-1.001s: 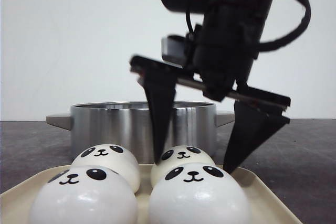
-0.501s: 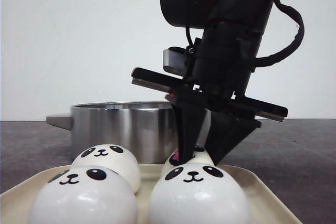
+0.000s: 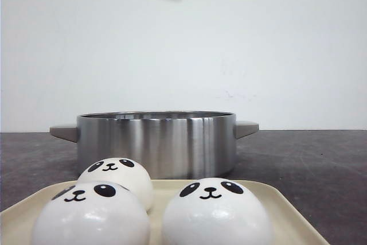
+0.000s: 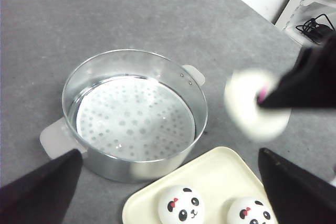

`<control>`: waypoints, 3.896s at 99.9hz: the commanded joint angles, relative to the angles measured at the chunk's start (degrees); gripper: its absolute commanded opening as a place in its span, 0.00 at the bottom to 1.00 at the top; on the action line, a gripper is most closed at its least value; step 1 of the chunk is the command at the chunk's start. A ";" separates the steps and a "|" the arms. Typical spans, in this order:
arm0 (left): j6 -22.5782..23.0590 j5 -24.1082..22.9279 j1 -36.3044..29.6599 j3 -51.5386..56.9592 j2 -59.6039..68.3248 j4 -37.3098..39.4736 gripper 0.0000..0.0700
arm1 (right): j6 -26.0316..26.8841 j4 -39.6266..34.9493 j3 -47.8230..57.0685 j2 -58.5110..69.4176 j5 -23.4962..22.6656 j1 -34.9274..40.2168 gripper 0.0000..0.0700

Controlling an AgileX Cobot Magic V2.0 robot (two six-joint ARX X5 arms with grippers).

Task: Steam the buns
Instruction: 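Carry the bun with the right gripper into the steel pot and release, then lower the left gripper onto the farther remaining panda bun and grasp it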

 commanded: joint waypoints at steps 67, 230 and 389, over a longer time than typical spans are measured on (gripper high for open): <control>0.31 -0.96 -0.33 1.27 0.31 1.60 1.00 | -10.08 -9.31 32.54 45.03 6.71 -15.32 0.01; 0.55 -0.94 -0.33 1.27 0.28 -1.31 1.00 | -4.61 -8.90 32.52 51.82 5.09 -18.47 0.52; -18.18 -3.63 -16.24 1.25 54.51 4.00 0.93 | -22.32 -28.87 39.76 -15.93 32.54 5.42 0.02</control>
